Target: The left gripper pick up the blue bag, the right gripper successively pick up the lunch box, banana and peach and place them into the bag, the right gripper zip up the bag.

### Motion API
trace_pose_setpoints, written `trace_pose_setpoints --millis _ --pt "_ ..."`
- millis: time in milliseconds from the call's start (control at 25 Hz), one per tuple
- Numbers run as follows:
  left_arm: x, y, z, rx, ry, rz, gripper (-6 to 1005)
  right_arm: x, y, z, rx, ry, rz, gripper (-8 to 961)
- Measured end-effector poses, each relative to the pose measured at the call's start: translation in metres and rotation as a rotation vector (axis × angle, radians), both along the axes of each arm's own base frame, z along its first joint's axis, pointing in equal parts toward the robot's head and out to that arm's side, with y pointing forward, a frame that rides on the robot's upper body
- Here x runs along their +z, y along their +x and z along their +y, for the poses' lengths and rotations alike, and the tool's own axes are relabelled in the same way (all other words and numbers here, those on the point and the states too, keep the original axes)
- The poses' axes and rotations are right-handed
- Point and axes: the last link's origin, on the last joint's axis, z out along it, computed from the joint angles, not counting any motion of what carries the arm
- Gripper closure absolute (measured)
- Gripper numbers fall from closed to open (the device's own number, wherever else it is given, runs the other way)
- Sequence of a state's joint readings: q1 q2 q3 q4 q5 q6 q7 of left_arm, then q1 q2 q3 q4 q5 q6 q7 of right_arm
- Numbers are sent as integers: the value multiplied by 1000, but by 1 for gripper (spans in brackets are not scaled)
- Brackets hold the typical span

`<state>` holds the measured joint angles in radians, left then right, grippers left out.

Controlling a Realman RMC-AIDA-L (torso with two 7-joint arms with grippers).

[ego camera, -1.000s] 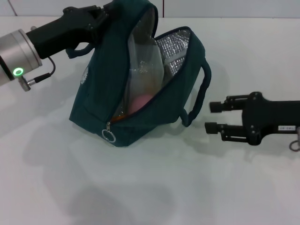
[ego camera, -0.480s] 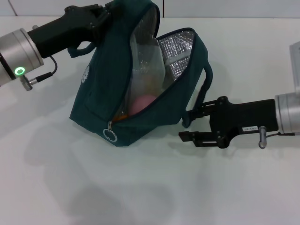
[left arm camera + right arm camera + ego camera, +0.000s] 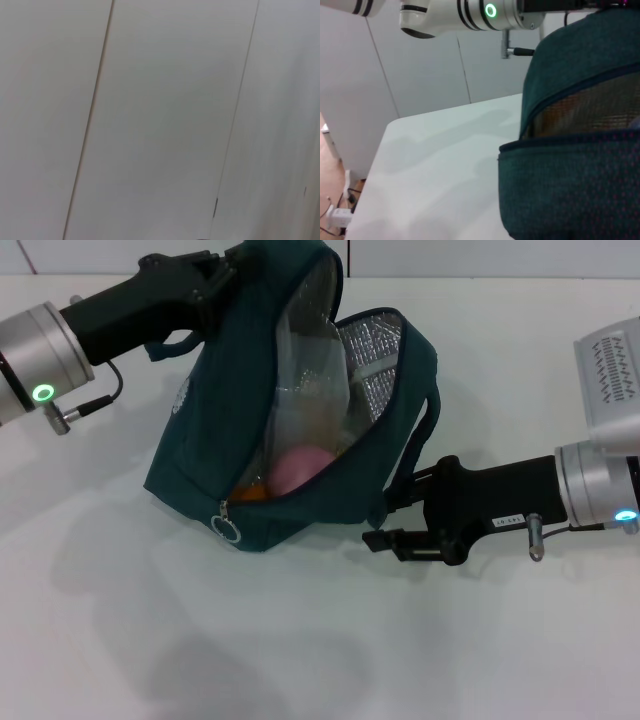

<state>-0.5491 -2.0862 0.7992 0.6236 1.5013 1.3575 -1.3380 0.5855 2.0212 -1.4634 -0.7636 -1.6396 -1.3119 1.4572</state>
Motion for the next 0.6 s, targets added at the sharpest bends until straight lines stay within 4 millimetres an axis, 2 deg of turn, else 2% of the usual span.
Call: trace_pose_setpoints --millis 160,400,480,600 --pt "-1 -1 0 3 -2 -2 956 0 1 2 -5 19 1 450" --pt "-1 0 -1 3 -4 -3 955 -1 1 0 35 27 8 717" --pt "-1 0 0 3 -3 -4 955 1 1 -2 43 29 25 879" --pt "-1 -1 -1 0 6 0 954 9 5 -4 40 65 87 880"
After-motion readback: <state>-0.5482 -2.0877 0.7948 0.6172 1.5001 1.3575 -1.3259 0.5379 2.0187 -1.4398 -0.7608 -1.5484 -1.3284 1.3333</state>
